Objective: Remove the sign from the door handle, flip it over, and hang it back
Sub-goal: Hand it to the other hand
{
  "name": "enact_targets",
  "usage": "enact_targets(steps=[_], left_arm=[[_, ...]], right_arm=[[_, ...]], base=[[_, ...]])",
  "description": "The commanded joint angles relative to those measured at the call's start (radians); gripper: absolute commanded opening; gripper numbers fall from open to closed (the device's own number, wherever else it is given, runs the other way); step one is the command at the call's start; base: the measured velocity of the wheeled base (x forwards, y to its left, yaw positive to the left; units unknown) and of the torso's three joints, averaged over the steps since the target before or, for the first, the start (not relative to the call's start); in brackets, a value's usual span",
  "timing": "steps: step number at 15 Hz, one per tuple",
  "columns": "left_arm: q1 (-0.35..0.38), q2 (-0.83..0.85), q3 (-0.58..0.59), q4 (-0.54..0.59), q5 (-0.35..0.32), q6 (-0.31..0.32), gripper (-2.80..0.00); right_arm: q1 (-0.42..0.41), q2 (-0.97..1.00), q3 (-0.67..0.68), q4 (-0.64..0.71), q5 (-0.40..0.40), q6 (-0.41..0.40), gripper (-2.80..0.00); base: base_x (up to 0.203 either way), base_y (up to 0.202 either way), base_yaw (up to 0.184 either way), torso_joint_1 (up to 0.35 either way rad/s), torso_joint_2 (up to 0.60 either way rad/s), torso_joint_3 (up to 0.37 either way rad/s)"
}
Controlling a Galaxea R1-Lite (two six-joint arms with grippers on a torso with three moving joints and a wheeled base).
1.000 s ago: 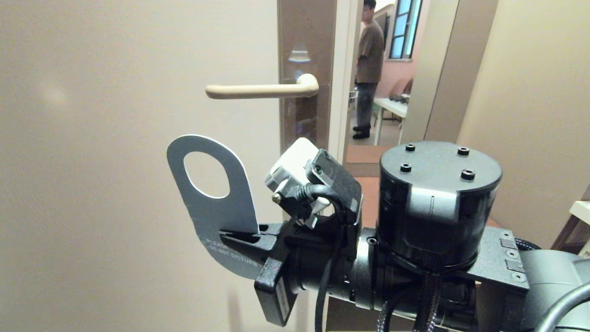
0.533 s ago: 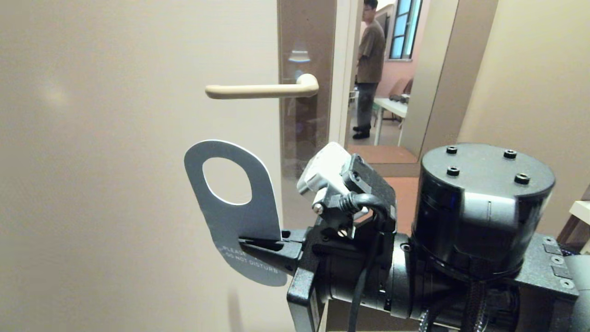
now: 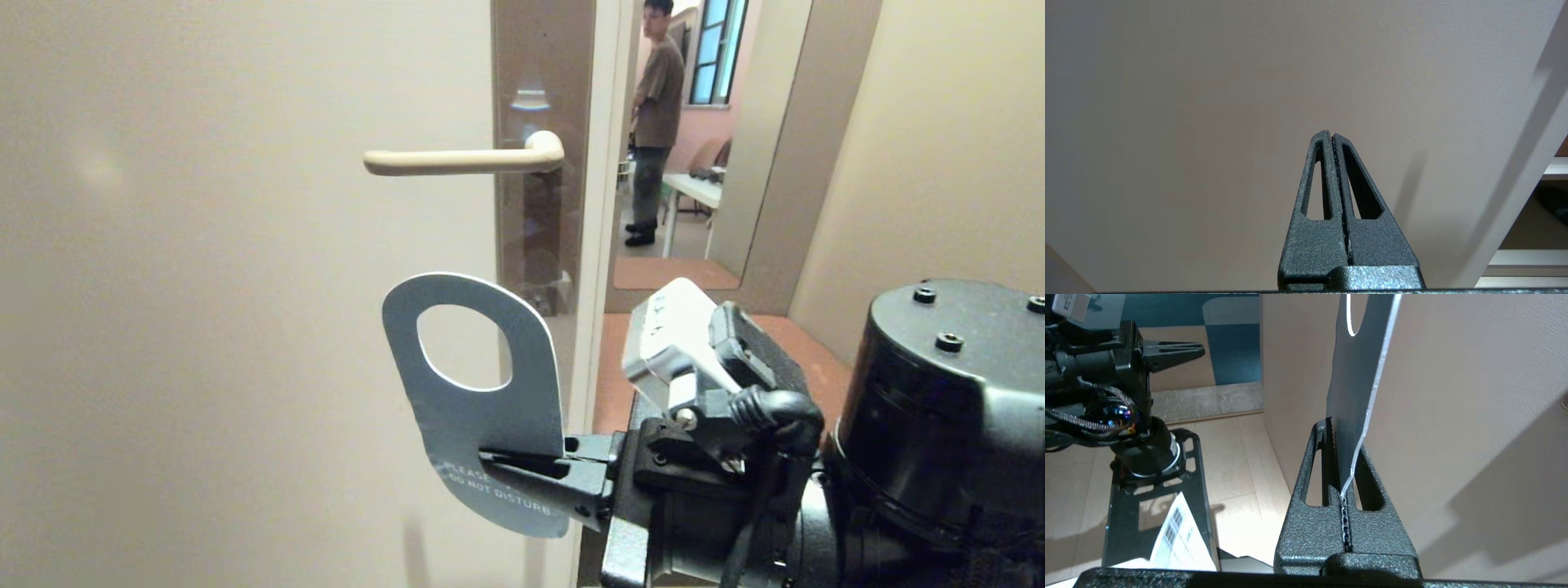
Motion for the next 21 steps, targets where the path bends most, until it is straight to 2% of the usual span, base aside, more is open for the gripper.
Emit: enact_targets(steps=[1, 8, 12, 15, 17, 21], left_arm=[[0.000, 0.000, 0.000, 0.000, 0.001, 0.000, -2.80], [0.000, 0.000, 0.000, 0.000, -0.001, 0.000, -2.80], [0.000, 0.000, 0.000, 0.000, 0.001, 0.000, -2.80], [0.000, 0.000, 0.000, 0.000, 0.001, 0.000, -2.80], [0.000, 0.000, 0.000, 0.000, 0.000, 0.000, -2.80], [0.000, 0.000, 0.000, 0.000, 0.001, 0.000, -2.80]], right_arm=[[-0.010, -0.041, 0.023, -0.004, 0.000, -0.001, -2.80], [-0.034, -0.185, 0.159, 0.014, -0.029, -0.003, -2.80], [-0.116, -0.255, 0.199, 0.054, -0.083, -0.004, -2.80], [-0.224, -0.303, 0.232, 0.056, -0.099, -0.031, -2.80], [-0.273, -0.343, 0.253, 0.062, -0.154, -0.034, -2.80], [-0.345, -0.462, 0.286, 0.175, -0.180, -0.033, -2.80]], base=[[0.000, 0.000, 0.000, 0.000, 0.00, 0.000], [0.000, 0.000, 0.000, 0.000, 0.00, 0.000], [0.000, 0.000, 0.000, 0.000, 0.00, 0.000], [0.000, 0.000, 0.000, 0.000, 0.00, 0.000], [0.000, 0.000, 0.000, 0.000, 0.00, 0.000], [0.000, 0.000, 0.000, 0.000, 0.00, 0.000]])
